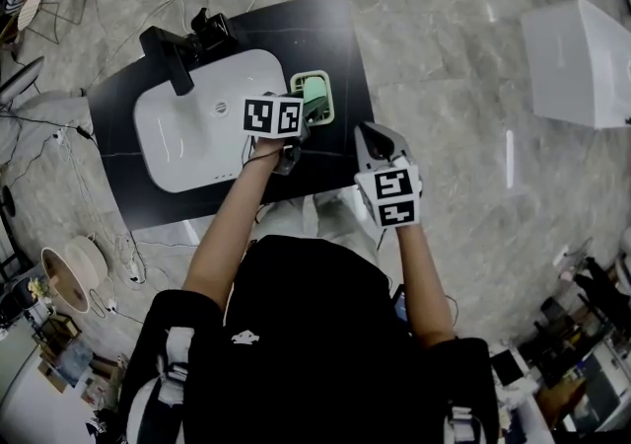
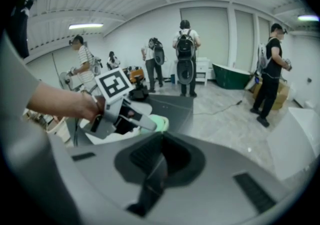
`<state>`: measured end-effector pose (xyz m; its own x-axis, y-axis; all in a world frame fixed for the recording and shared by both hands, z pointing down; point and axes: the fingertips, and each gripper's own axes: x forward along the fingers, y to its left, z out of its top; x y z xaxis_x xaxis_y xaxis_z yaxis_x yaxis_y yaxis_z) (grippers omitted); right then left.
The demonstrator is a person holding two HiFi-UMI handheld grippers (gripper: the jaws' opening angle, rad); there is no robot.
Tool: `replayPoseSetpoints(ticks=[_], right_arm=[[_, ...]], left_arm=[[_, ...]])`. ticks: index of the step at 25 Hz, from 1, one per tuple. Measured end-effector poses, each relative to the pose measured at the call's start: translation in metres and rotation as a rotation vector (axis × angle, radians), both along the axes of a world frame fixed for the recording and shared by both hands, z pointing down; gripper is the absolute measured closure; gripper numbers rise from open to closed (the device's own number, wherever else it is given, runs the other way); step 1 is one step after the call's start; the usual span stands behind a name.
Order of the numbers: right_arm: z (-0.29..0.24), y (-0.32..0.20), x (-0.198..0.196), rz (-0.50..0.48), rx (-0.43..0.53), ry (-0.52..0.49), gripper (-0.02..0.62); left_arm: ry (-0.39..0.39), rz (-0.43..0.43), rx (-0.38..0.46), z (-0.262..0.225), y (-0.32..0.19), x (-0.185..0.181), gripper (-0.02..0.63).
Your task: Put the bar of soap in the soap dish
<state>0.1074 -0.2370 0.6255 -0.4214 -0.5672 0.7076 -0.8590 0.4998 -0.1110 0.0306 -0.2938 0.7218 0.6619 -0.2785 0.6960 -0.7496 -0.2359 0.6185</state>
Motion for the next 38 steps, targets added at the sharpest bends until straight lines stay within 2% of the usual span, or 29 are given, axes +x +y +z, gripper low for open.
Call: replayPoseSetpoints(ticks=[12, 19, 25, 31, 34, 38], right_arm=[[-0.01, -0.002, -0.007, 0.002, 0.019, 0.004, 0.56], [-0.028, -0.007, -0.013, 0.003, 0.055, -0.007, 0.56], [-0.053, -0.01, -0.015, 0.0, 0.11, -0.014, 0.56], [-0.084, -0.017, -0.022, -0.015, 0.181, -0.007, 0.56], [-0.1, -0.017, -0.027, -0.023, 0.215, -0.009, 0.56], [-0.124, -0.016, -0.035, -0.03, 0.262, -0.013, 0.56]], left_arm=[[-0.019, -0.001, 0.023, -0.007, 0.007, -0.01, 0.333], [-0.046, 0.062, 0.075, -0.031, 0.02, -0.026, 0.333], [-0.101, 0.149, 0.201, -0.068, 0.034, -0.033, 0.334], [-0.102, 0.156, 0.296, -0.109, 0.038, -0.04, 0.397], [-0.105, 0.15, 0.343, -0.13, 0.041, -0.046, 0.461], [-0.142, 0.14, 0.466, -0.167, 0.032, -0.059, 0.546]])
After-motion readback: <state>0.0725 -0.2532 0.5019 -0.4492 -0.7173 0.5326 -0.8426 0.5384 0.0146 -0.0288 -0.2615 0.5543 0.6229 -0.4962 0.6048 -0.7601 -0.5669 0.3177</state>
